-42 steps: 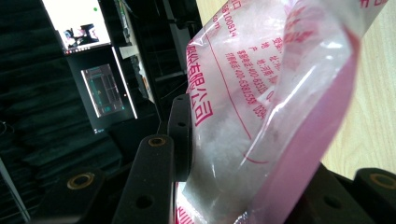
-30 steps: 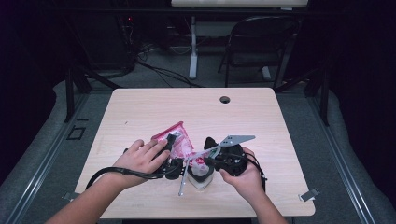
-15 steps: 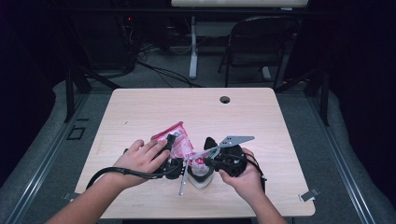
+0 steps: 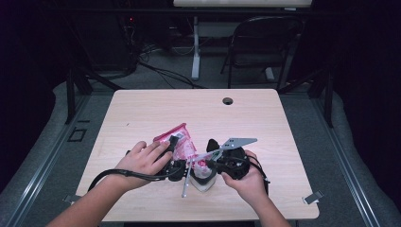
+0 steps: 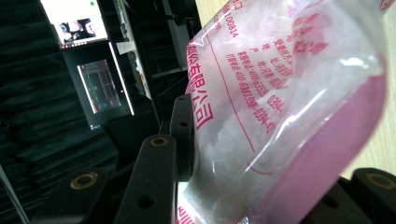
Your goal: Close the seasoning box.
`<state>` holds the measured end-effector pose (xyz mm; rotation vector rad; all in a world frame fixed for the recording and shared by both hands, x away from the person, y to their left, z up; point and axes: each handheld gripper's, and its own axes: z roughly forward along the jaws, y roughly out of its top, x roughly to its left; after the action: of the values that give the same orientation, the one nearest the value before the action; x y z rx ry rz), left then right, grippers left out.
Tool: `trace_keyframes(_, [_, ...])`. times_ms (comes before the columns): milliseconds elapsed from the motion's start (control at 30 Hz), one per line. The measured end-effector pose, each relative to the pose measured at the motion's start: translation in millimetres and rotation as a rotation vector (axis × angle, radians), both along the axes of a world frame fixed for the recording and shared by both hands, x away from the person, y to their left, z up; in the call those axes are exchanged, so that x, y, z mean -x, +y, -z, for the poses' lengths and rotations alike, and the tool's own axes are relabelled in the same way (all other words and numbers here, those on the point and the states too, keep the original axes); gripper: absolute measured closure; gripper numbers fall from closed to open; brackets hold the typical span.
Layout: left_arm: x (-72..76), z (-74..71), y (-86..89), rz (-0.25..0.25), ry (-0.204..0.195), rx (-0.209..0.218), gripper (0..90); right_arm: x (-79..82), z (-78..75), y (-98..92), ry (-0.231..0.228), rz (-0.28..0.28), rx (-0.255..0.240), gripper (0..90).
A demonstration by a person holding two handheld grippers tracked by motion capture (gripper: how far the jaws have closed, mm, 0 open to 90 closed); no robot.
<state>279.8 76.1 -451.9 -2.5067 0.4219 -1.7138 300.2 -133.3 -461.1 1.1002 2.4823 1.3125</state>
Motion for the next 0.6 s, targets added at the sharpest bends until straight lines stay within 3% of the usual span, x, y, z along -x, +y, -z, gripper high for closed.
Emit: trace_keyframes(600, [0.1,0.0,1.1,0.0,-0.001,-0.008,73.4,-1.3,1.6,-1.3,0.002,0.005,0.028,90.0])
